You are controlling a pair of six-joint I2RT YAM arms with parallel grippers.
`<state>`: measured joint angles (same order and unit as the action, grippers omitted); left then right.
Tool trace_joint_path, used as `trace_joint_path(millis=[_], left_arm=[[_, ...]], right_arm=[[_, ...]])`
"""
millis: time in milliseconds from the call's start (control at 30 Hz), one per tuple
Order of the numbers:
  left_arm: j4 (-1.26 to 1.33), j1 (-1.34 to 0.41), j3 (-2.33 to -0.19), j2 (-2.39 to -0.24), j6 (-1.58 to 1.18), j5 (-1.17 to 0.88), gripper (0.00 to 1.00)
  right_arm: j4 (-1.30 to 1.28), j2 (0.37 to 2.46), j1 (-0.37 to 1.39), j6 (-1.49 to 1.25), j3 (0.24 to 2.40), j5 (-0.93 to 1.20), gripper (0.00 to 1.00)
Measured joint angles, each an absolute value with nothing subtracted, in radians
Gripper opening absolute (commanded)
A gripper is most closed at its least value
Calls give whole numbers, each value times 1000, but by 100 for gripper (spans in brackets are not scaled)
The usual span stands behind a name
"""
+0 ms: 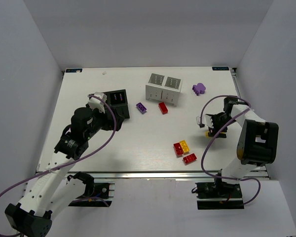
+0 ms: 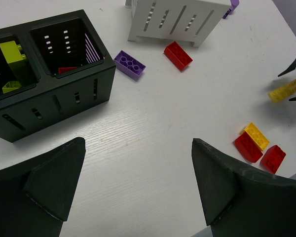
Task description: Sort the legos into containers by color
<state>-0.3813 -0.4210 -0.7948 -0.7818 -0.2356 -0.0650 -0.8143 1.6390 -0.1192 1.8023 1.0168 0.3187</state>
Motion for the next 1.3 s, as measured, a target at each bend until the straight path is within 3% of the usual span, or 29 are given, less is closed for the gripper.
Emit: trace_joint_path(millis=[333,567,667,700,733,867,933,1133,1300], left_arm=[[-381,-421,-795,-782,-236,-64,98],[-381,-421,-795,-782,-236,-64,98],[-381,-421,-795,-782,-236,-64,98],[-381,-421,-795,-782,-236,-64,98],[-381,-421,-795,-782,-236,-64,98],[-377,-421,-791,-780,-235,-71,98],[-357,-421,-783,-778,-234,-102,98],[-216,-421,-746,-820,-280,-350,98],[86,-435,-657,-932,-453,-510,98]], right_arm=[[-802,1649,-90,1772,1015,274,57],[-797,1671,-77,1740,1007,244,55],[-793,1671,-73,1730,998,236,39],[-792,1671,-72,1726,998,236,27],[-791,1671,-71,1719,999,237,22],[-823,1671,-69,1677,1029,271,7],[-852,1671,-65,1636,1080,321,0],[-877,1593,-39,1349,1283,620,0],[-640,1461,1,763,1290,972,0]])
